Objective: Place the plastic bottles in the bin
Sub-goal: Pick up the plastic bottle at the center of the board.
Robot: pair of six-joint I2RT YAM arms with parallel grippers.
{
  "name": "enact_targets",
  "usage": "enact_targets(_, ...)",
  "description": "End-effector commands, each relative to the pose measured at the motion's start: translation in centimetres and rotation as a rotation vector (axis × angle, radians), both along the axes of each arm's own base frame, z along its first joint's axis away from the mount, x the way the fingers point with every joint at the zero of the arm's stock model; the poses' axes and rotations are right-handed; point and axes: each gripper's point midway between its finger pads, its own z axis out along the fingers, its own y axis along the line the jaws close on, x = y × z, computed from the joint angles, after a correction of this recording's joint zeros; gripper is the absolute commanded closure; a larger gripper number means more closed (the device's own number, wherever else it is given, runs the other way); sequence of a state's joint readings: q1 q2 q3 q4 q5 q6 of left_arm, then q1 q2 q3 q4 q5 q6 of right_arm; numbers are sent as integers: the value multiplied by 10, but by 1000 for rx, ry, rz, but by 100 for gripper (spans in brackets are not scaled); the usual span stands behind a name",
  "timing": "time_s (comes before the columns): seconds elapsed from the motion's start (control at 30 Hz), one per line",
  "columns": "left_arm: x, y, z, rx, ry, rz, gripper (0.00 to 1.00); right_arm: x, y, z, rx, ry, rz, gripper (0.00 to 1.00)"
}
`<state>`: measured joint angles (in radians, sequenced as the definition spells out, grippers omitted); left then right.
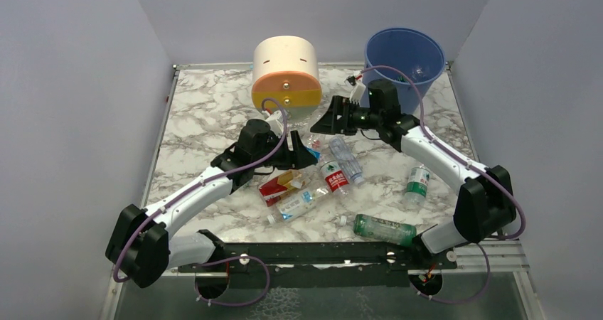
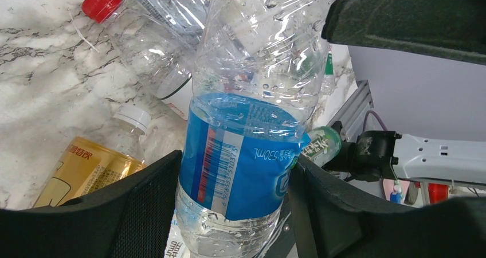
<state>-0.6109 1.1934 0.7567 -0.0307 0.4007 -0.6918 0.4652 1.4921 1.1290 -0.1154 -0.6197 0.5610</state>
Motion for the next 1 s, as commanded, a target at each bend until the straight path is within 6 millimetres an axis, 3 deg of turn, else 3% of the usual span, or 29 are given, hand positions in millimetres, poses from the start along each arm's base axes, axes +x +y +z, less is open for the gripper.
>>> enact_targets(0.0,-2,-7,15,-42,-38,-32,32,2,15,18,46,-40,41,7)
enact_targets(0.37,-4,-10,18,-51,-46,-48,32,2,23,12,45,-28,55,11)
enact_targets(0.97,-7,-13,19,-57,-51,-66,32,0,23,6,41,-28,63,42)
